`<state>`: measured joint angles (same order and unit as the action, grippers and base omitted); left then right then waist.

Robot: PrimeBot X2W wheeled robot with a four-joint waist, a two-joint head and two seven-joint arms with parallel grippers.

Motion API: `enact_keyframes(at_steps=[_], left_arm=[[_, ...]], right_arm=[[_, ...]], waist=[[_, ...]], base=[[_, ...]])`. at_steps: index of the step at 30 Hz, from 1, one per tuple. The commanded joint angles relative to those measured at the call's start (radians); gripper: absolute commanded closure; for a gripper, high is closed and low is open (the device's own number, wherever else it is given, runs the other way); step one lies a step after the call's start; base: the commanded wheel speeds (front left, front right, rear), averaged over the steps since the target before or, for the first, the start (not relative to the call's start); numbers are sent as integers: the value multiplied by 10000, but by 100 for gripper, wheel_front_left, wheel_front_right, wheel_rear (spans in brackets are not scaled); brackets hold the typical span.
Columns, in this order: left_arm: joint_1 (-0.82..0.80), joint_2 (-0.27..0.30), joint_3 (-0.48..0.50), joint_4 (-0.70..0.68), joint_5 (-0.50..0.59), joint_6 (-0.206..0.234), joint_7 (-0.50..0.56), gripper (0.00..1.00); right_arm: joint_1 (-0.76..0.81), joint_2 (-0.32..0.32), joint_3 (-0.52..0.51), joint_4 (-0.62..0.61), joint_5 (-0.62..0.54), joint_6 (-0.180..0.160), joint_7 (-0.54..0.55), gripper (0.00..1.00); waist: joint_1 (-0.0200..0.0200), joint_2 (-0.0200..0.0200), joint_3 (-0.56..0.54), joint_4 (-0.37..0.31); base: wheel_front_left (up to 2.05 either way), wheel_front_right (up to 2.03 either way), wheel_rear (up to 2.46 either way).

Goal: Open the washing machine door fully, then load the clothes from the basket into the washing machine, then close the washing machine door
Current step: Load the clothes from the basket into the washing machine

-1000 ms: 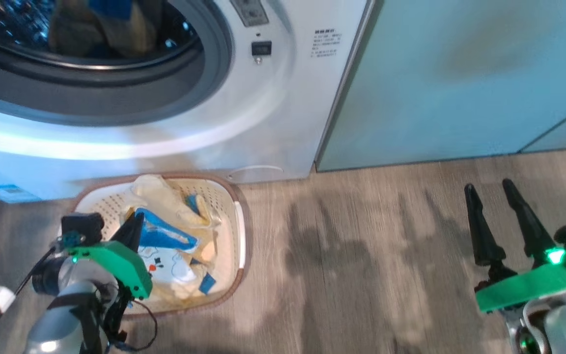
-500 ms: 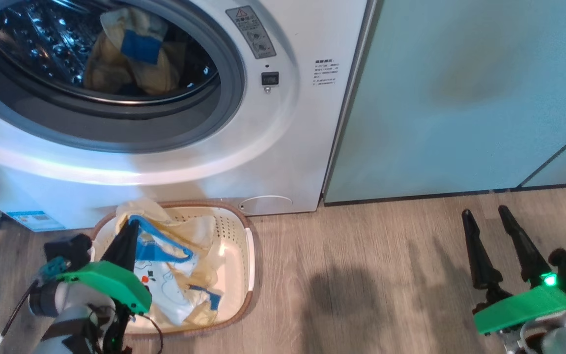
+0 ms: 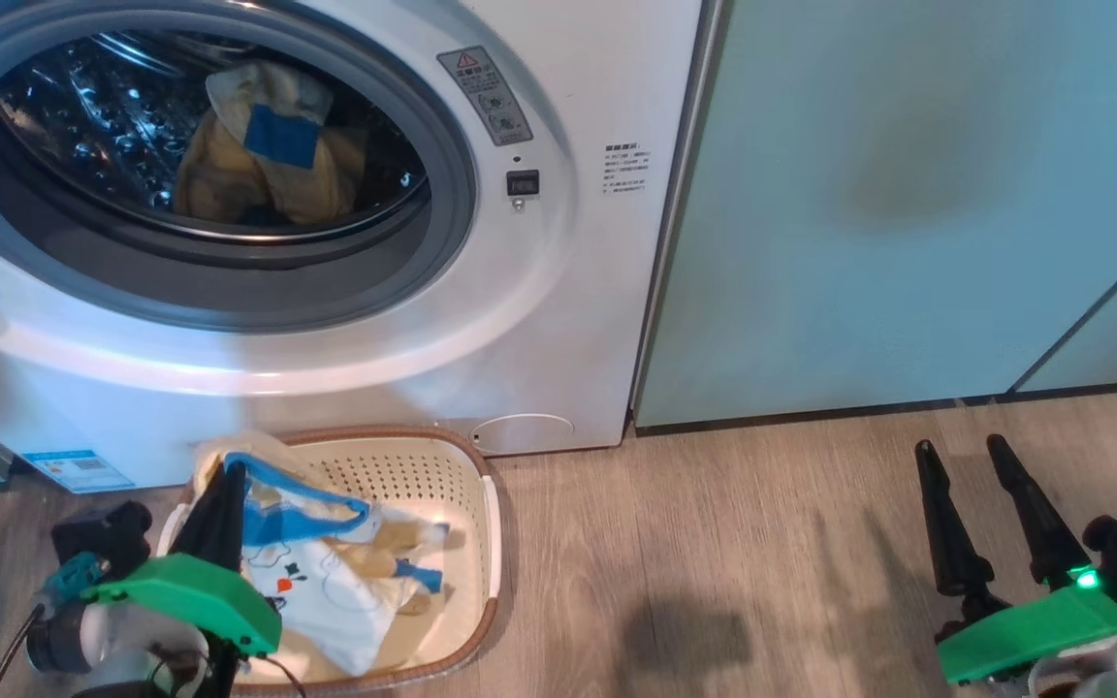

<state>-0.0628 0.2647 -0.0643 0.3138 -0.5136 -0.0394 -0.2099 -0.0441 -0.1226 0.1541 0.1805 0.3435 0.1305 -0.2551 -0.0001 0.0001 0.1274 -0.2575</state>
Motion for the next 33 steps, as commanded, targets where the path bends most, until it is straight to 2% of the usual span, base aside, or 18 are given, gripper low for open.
enact_keyframes(at_steps=[1,9,15,23,33], left_arm=[[-173,311,520,-654,-111,158,9,100],[-34,328,614,-1863,-230,500,361,100],[-364,555,782,-2377,-472,490,718,100],[-2006,1278,801,-2436,-677,190,1551,100],[-4900,2085,670,-1041,-1165,-337,2771,100]], right_arm=[[-134,-94,104,-313,87,2,-67,0],[-138,-73,55,-382,93,2,-67,0],[-215,-48,46,-404,104,2,-67,0],[-426,18,202,-392,132,2,-67,0],[-861,47,237,-533,146,2,-67,0]], waist=[[1,-1,-27,11],[1,-1,91,99],[1,-1,242,95],[1,-1,641,-137],[1,-1,1775,-650]], base=[[0,0,0],[0,0,0],[0,0,0],[0,0,0],[0,0,0]])
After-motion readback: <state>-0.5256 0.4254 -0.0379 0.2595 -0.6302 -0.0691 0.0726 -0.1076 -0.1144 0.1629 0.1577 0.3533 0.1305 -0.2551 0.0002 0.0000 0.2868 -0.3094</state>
